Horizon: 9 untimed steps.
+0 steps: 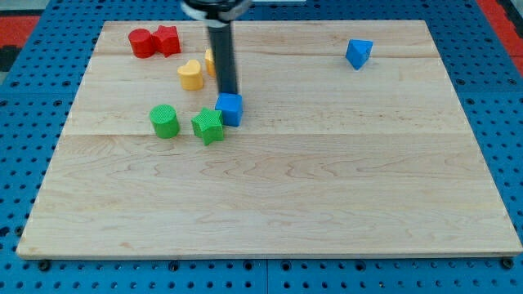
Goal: Push the blue cube towards blue triangle
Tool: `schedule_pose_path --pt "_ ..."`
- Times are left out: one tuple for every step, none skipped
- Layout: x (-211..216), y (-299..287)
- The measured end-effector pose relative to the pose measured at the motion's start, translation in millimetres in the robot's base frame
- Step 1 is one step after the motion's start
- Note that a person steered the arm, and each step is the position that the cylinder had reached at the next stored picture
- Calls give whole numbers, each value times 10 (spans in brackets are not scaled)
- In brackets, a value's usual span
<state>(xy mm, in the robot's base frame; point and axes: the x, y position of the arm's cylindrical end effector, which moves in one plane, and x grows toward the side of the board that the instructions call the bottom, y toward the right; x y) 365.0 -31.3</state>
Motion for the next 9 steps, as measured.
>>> schedule_pose_path --pt "0 541" --pt "7 868" --pt "15 957" --pt "15 1019" --pt "100 1080" --pt "165 1136" --pt "-141 925" --pt "-220 418" --pt "-21 -199"
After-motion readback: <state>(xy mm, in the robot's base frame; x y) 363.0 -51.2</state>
